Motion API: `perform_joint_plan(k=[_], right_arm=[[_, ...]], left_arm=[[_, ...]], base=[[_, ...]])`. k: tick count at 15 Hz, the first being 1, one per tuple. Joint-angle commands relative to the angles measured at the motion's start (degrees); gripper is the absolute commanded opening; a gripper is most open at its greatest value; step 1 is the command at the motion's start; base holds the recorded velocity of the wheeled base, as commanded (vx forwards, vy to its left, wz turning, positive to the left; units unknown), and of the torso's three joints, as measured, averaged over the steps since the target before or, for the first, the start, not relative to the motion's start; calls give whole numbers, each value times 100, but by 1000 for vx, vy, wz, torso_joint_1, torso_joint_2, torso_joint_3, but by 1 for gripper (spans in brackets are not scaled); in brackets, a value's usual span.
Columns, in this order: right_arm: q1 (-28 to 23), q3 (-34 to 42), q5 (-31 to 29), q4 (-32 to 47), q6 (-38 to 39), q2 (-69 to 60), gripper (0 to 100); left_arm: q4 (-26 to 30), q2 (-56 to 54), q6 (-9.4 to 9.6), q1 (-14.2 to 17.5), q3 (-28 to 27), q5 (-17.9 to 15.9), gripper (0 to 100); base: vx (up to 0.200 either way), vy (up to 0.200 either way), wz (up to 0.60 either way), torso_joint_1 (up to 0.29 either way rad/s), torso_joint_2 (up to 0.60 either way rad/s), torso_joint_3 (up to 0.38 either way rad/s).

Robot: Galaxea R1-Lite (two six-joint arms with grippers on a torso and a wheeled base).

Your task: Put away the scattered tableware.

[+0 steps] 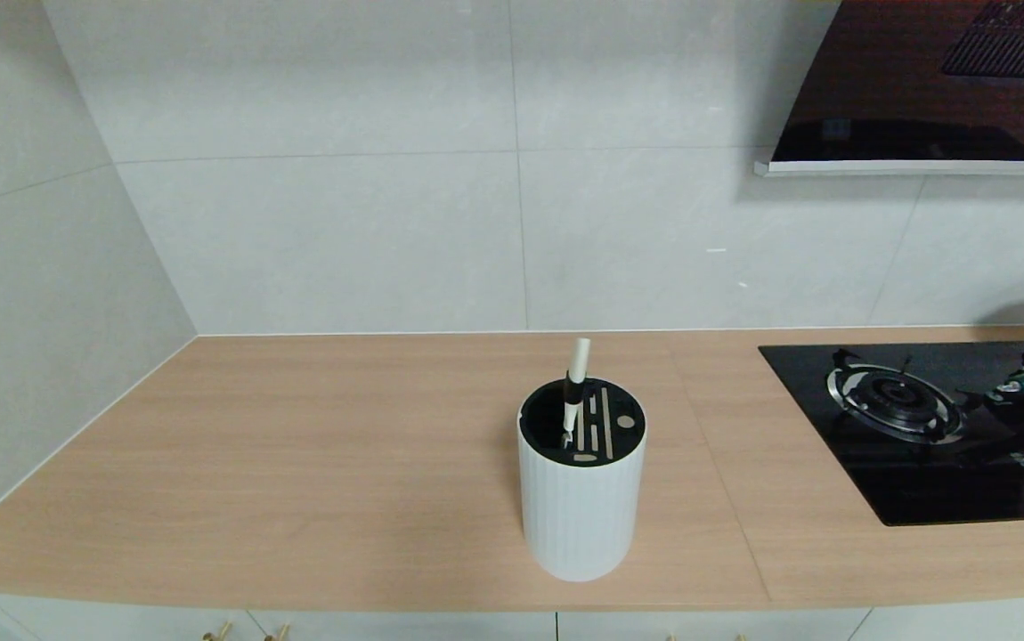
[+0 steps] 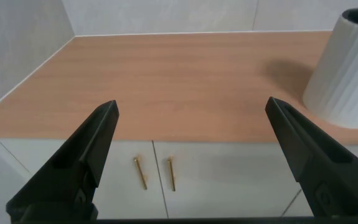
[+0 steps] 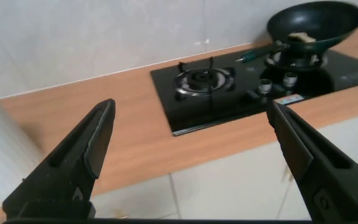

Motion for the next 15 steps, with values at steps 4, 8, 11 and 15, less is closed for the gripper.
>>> perform_joint_plan(k=[4,8,11,15], right_arm=[[-26,644,504,-429,-207,-109,100],[0,644,1699,-148,-251,-109,100],[0,635,1963,-139,-251,-109,100],[0,635,1954,-148,-242,-109,100]], left_arm=[[-4,13,-74,1,1,2,100],[-4,13,-74,1,1,11,100],[-4,13,-74,1,1,2,100],[-4,13,-74,1,1,11,100]], base=[[0,0,0,0,0,0],[0,0,0,0,0,0],[0,0,0,0,0,0],[0,0,0,0,0,0]])
